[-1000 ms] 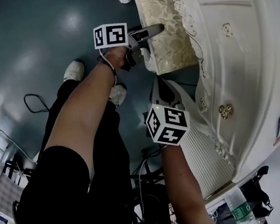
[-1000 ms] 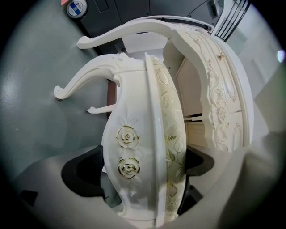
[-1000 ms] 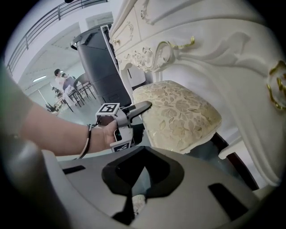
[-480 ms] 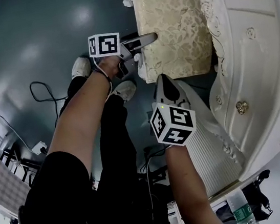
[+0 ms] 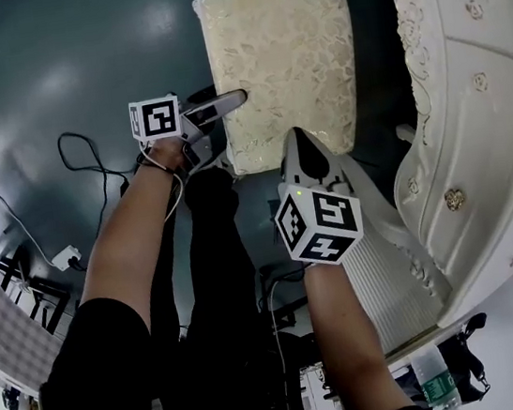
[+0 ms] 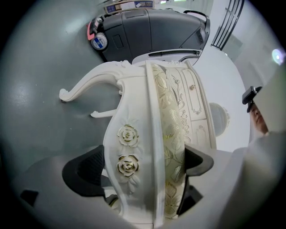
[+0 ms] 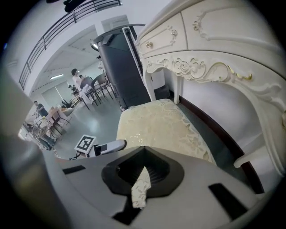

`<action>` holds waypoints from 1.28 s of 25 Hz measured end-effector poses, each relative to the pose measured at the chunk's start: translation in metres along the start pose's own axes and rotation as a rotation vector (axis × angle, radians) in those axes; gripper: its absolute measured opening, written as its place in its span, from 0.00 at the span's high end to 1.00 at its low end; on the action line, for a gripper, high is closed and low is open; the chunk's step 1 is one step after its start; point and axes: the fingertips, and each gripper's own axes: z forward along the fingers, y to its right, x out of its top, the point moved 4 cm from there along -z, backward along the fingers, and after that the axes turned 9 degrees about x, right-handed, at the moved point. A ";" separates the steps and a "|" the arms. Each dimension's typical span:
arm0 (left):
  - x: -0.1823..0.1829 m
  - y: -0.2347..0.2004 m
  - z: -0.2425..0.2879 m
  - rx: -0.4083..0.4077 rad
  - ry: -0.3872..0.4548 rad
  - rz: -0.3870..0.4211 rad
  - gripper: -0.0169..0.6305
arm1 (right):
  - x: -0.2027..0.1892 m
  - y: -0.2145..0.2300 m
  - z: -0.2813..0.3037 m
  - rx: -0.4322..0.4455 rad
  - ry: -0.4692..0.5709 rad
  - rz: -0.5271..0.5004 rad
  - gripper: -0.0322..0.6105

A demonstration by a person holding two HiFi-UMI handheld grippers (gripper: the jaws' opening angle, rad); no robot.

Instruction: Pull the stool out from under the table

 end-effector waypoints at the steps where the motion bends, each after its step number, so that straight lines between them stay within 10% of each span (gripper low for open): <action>1: 0.000 -0.004 -0.009 0.009 0.001 0.020 0.15 | 0.001 -0.003 0.002 0.004 -0.003 -0.002 0.94; 14: 0.001 -0.012 -0.068 0.102 0.006 0.044 0.19 | 0.014 -0.037 0.022 0.025 -0.053 -0.050 0.94; 21: 0.007 -0.001 -0.101 0.280 0.045 0.120 0.20 | 0.015 -0.053 0.017 0.014 -0.095 -0.062 0.94; 25: 0.023 0.022 -0.146 0.608 0.114 0.401 0.97 | 0.013 -0.058 0.011 0.000 -0.124 -0.068 0.94; 32: 0.033 0.089 -0.155 0.795 0.002 0.723 0.97 | 0.034 -0.079 0.000 -0.015 -0.067 -0.051 0.94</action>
